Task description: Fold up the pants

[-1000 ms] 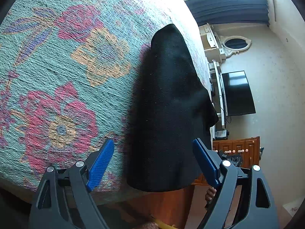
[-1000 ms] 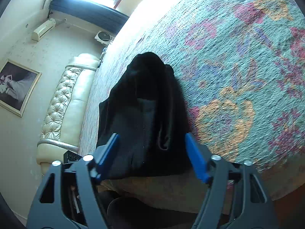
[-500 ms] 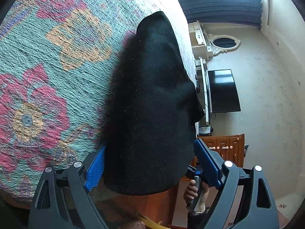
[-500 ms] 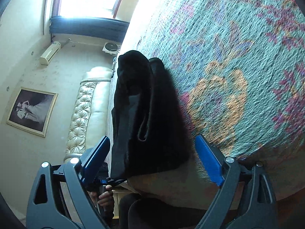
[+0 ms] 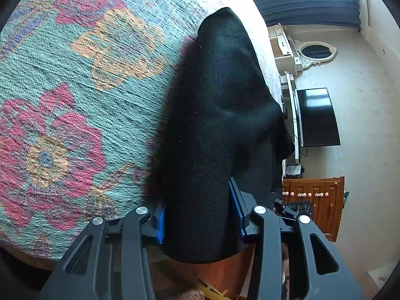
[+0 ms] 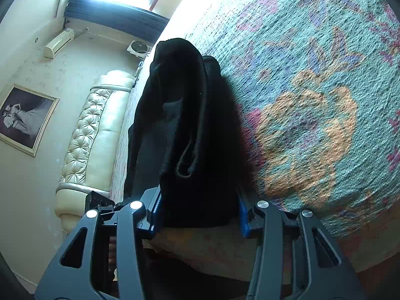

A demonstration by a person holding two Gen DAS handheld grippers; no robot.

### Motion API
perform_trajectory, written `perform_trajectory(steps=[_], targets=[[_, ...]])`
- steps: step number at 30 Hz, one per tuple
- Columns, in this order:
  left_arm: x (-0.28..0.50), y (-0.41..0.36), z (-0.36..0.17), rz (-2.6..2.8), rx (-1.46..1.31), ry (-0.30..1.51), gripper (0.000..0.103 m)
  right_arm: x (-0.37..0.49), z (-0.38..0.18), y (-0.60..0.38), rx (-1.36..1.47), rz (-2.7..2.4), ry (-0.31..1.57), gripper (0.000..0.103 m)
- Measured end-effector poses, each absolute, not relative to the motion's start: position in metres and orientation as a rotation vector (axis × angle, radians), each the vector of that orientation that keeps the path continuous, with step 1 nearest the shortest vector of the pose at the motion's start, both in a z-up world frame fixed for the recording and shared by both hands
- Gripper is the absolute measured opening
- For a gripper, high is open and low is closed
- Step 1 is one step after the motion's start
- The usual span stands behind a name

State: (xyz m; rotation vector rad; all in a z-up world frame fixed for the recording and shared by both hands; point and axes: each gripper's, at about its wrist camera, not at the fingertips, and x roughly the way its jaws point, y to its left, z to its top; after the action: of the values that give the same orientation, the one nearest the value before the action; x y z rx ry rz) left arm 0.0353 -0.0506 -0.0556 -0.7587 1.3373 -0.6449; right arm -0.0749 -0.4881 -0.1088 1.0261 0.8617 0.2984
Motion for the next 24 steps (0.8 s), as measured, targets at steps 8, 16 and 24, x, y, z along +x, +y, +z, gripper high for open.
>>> perform_trajectory(steps=[8, 16, 24], targets=[[0.036, -0.043, -0.042, -0.627, -0.693, 1.297, 0.032, -0.063, -0.097, -0.467, 1.019, 0.303, 0.849, 0.042], [0.038, 0.004, -0.034, -0.549, -0.695, 1.261, 0.031, -0.031, -0.093, -0.424, 0.998, 0.377, 0.89, 0.042], [0.024, 0.068, -0.03, -0.442, -0.721, 1.23, 0.031, 0.006, -0.092, -0.354, 0.967, 0.494, 0.969, 0.041]])
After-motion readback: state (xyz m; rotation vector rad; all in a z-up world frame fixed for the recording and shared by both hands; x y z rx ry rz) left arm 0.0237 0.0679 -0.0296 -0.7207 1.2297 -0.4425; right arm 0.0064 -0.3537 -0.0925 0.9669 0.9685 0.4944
